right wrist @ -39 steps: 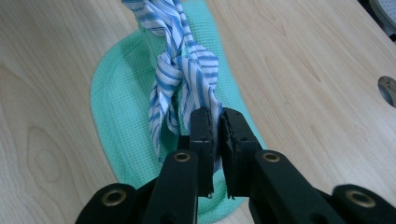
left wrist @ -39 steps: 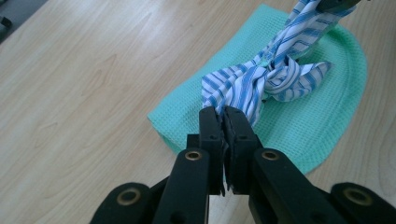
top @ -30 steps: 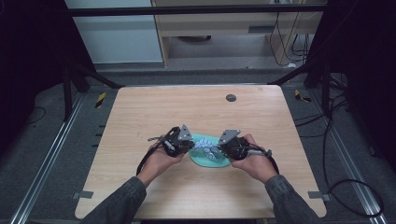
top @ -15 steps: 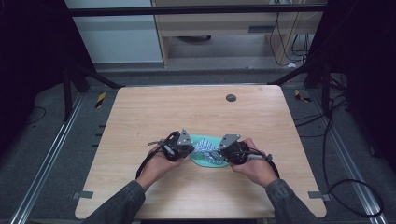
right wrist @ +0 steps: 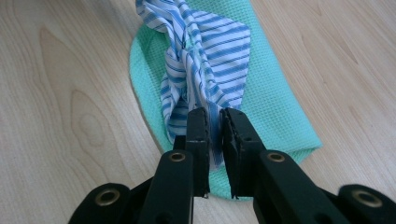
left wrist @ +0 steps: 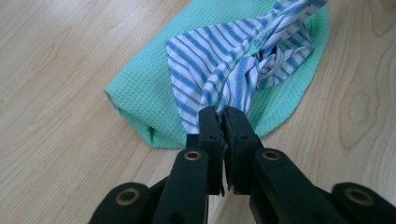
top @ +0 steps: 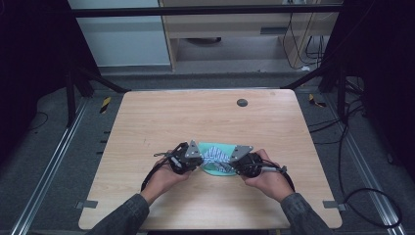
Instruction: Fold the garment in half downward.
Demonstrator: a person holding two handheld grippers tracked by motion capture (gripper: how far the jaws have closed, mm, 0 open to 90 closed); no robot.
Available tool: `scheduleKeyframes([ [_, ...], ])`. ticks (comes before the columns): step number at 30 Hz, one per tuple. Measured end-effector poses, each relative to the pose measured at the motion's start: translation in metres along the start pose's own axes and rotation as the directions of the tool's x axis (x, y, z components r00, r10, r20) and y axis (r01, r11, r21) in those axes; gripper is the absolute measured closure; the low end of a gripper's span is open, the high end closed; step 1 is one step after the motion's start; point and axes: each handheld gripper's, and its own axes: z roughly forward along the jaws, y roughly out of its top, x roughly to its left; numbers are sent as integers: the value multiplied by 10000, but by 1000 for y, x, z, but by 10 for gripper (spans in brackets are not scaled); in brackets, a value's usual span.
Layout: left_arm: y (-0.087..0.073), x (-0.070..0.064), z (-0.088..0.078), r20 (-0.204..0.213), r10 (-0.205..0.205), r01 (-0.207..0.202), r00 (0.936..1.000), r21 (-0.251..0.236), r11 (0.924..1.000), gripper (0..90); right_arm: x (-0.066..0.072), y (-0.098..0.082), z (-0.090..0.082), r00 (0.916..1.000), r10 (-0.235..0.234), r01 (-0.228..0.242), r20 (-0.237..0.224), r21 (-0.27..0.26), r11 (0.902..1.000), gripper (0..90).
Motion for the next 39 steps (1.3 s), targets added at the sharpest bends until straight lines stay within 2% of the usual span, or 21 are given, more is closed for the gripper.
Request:
scheduleKeyframes([
  [14,-5,-6,-3,103,37,-35,9999,-168,9999,870,8,-3,-3,9997,-160,159,-172,-48,9999,897],
  [29,-16,-12,-1,351,243,-245,9991,59,9997,898,22,-11,0,9987,-252,255,-434,75,9996,900],
  [39,-20,-17,-1,341,488,-496,9982,240,9985,900,30,-20,4,9971,-286,303,-708,221,9993,900],
])
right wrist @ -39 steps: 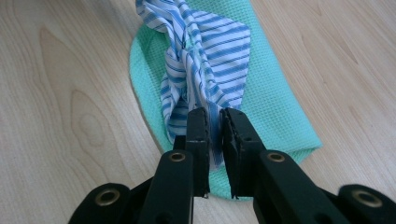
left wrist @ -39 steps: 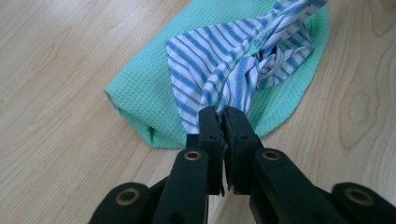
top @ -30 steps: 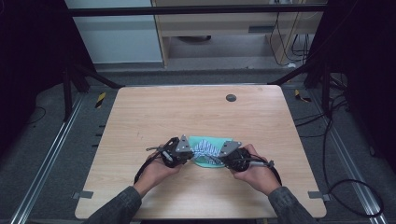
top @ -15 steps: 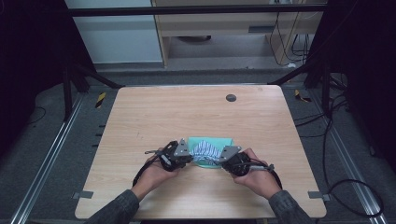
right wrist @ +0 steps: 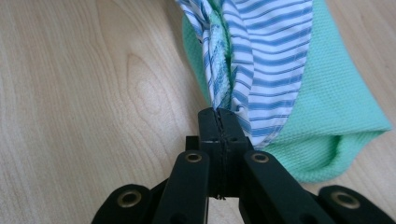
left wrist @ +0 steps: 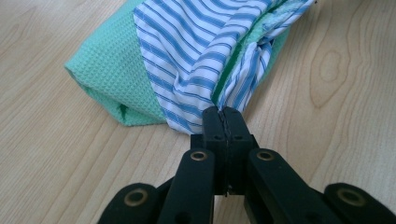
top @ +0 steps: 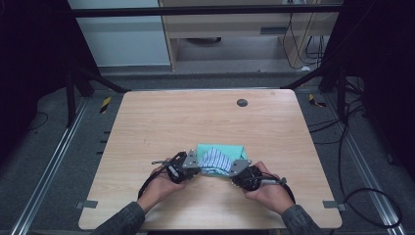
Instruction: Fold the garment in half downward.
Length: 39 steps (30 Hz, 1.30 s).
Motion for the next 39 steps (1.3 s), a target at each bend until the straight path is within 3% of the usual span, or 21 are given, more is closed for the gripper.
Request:
scheduleKeyframes([
  [9,-4,-7,1,180,156,-162,9997,337,9993,900,2,-7,5,9999,33,-30,-103,313,9995,900],
  [12,-6,-5,0,262,-111,104,9996,280,9996,900,-1,-10,6,9998,185,-185,3,479,9987,900],
  [14,-5,-6,-3,585,-414,411,9974,53,9991,900,-1,-11,4,9991,409,-405,-100,361,9985,900],
  [18,-1,-11,-3,393,-46,36,9992,252,9997,900,4,-7,1,9994,297,-293,-176,198,9994,900],
  [25,-9,-7,-4,438,-473,467,9979,139,9988,886,4,-7,-1,9990,430,-430,-139,6,9991,900],
  [27,-12,-8,-7,364,-697,696,9969,46,9976,800,2,-9,-4,9986,516,-517,-154,-52,9987,900],
  [31,-20,-7,-15,8,-1363,1363,9907,-7,9907,439,-3,-16,-10,9943,1062,-1064,-70,-233,9941,752],
  [33,-26,-3,-20,-199,-1725,1722,9848,-149,9849,337,-6,-22,-12,9893,1453,-1451,125,-164,9893,620],
  [35,-30,2,-25,-318,-2024,2018,9788,-193,9792,272,-11,-27,-15,9851,1695,-1690,280,-204,9854,555],
  [39,-39,15,-32,-668,-2514,2507,9656,-185,9679,165,-21,-40,-21,9670,2480,-2465,591,-320,9686,374],
])
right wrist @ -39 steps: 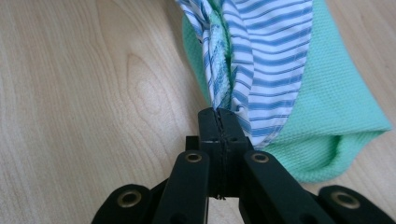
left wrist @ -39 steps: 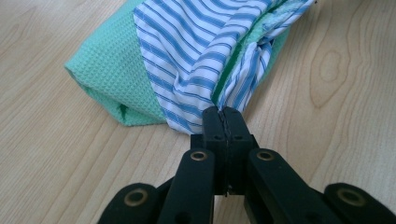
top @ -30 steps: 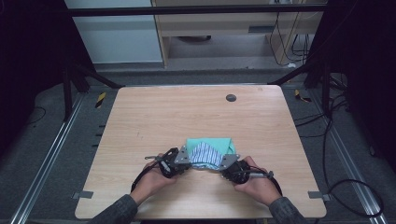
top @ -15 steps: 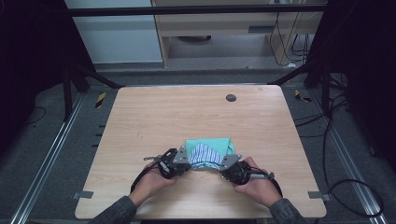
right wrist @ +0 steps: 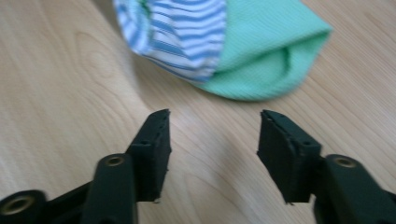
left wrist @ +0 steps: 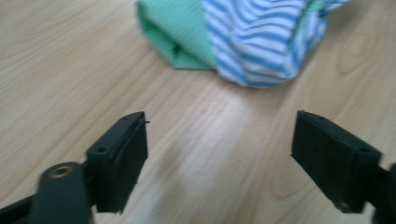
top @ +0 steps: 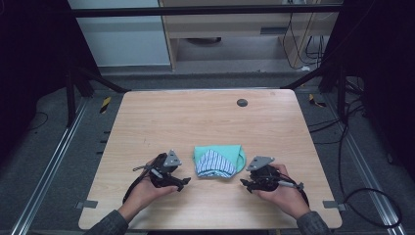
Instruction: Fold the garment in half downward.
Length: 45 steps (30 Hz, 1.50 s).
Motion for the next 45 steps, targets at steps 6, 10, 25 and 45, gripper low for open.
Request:
scheduleKeyframes([
  [6,-7,27,-2,-403,-631,637,9972,132,9979,119,-21,-12,-2,9941,854,-850,666,-88,9963,179],
  [10,-11,45,0,-754,-1052,1067,9916,173,9941,102,-34,-17,1,9842,1533,-1529,890,-107,9882,129],
  [25,-25,94,10,-1971,-2576,2527,9459,-502,9662,78,-82,-24,25,8892,3893,-3731,2405,-1115,9211,79],
  [45,-33,100,26,-2323,-3259,3117,9164,-966,9453,20,-89,-29,40,7831,5353,-5156,3166,-1506,8435,2],
])
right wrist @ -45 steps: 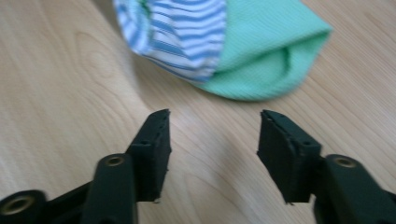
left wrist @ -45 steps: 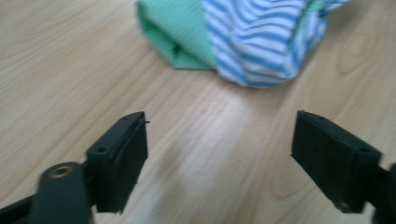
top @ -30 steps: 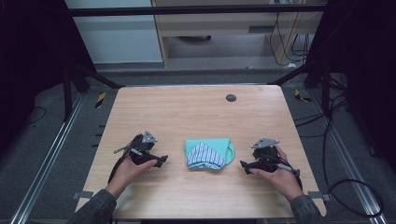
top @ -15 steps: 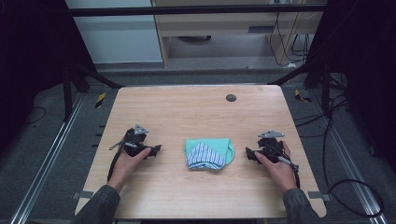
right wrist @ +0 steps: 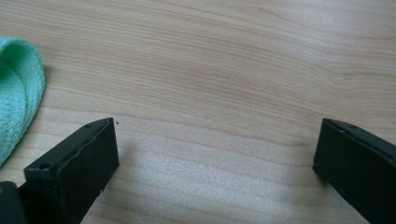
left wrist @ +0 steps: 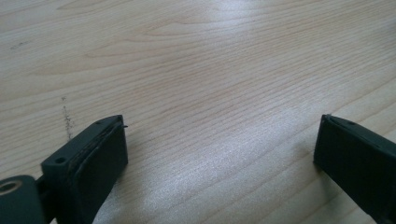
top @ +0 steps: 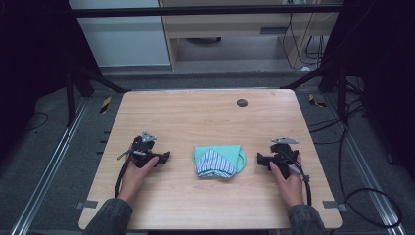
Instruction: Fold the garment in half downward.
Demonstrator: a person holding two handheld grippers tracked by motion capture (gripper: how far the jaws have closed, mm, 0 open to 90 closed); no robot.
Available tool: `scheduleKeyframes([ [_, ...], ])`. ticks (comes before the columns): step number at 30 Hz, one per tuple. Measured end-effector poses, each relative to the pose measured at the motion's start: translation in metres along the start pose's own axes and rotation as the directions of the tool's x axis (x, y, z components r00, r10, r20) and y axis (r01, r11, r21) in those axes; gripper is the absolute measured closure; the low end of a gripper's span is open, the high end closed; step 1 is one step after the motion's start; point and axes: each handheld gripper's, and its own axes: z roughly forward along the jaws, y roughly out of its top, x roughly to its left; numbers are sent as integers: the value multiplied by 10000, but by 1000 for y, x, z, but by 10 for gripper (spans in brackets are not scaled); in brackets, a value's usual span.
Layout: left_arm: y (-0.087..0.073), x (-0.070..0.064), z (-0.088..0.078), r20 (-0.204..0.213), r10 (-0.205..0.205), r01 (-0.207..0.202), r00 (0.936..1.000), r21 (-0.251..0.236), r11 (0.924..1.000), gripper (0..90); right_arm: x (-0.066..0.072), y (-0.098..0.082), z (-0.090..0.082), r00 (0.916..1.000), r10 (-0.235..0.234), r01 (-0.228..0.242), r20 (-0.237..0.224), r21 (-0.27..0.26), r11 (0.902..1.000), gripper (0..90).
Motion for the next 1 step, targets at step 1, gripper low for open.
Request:
scheduleKeyframes([
  [1,0,0,0,-6,-11,11,10000,7,10000,16,1,0,0,10000,58,-58,62,-3,10000,2],
])
